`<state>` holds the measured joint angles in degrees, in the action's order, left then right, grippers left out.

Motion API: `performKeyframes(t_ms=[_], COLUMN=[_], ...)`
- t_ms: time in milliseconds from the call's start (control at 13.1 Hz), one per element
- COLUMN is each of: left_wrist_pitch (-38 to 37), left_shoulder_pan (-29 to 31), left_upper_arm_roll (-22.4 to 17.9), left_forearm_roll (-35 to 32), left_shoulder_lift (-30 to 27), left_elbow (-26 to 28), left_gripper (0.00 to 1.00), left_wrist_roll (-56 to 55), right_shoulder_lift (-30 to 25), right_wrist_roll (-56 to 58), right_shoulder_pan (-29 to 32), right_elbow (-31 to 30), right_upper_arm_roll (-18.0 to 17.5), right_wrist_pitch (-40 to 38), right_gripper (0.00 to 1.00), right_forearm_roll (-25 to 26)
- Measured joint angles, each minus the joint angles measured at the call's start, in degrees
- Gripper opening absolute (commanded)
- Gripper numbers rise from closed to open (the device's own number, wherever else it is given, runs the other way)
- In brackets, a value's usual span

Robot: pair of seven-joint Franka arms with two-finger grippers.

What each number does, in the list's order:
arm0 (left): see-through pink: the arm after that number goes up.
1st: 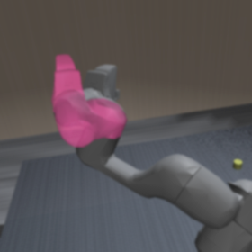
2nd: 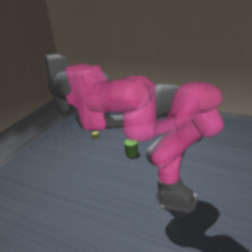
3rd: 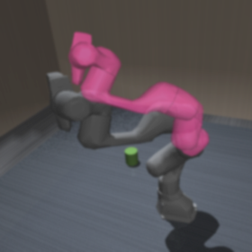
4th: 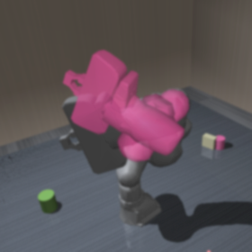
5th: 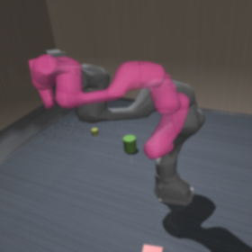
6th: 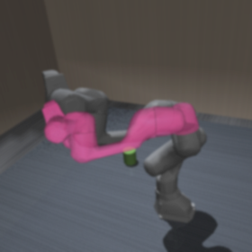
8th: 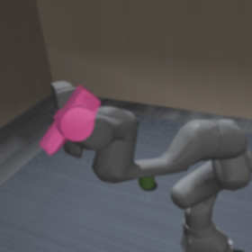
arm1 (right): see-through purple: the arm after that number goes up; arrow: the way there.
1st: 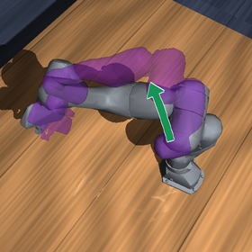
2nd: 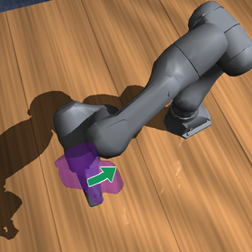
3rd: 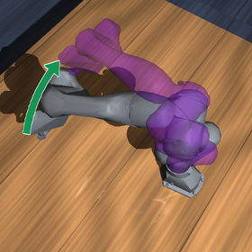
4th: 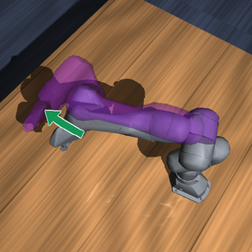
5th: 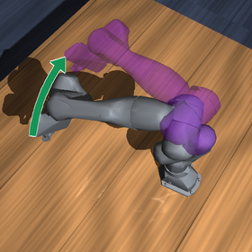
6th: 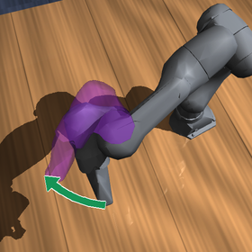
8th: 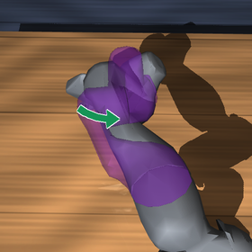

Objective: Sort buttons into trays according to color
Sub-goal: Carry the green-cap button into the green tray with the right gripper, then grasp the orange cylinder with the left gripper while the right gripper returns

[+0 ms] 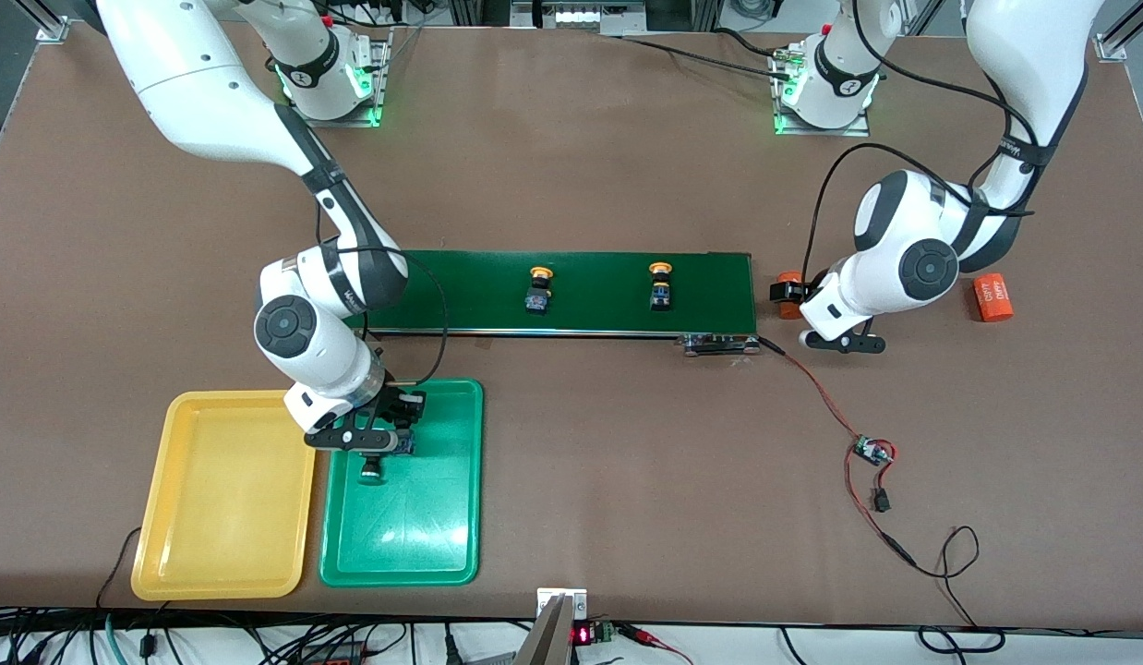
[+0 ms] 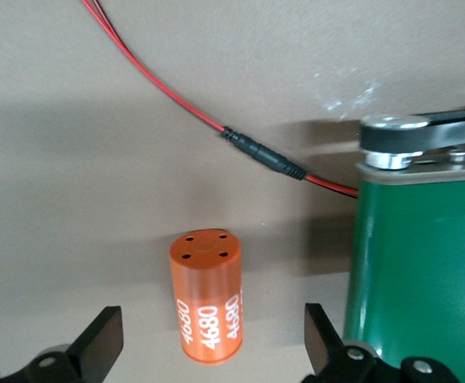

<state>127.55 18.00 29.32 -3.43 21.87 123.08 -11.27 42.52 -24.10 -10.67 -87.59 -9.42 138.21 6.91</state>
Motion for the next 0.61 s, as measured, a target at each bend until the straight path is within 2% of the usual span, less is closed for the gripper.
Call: performKeyframes(t_ms=[153, 229, 306, 382, 459, 612], left_wrist_pitch=[1.9, 2.3, 2.5, 2.5, 2.8, 3.7], left_shoulder_pan=[0.9, 1.1, 1.3, 1.4, 1.6, 1.7], left_upper_arm_roll=[0.0, 0.0, 0.0, 0.0, 0.0, 0.0], left_forearm_roll=[0.0, 0.0, 0.0, 0.0, 0.0, 0.0], left_shoulder_lift=[2.2, 3.0, 3.7, 4.1, 4.4, 4.8], left_elbow=[0.4, 0.4, 0.4, 0.6, 1.1, 2.3], left_gripper=[1.0, 1.0, 1.0, 1.0, 1.0, 0.99], left_wrist_roll=[0.6, 0.7, 0.7, 0.7, 0.7, 0.7], right_shoulder_lift=[0.7, 1.1, 1.6, 2.1, 2.3, 2.3], right_wrist_roll=[0.1, 0.1, 0.2, 0.3, 0.3, 0.3], right_shoulder_pan=[0.0, 0.0, 0.0, 0.0, 0.0, 0.0], right_elbow=[0.0, 0.0, 0.0, 0.0, 0.0, 0.0], right_upper_arm_roll=[0.6, 0.8, 0.9, 0.9, 1.0, 1.0], right_wrist_pitch=[2.2, 3.5, 4.9, 5.8, 6.3, 6.5], right_gripper=[0.09, 0.31, 0.61, 0.75, 0.82, 0.85], right_forearm_roll=[0.0, 0.0, 0.0, 0.0, 0.0, 0.0])
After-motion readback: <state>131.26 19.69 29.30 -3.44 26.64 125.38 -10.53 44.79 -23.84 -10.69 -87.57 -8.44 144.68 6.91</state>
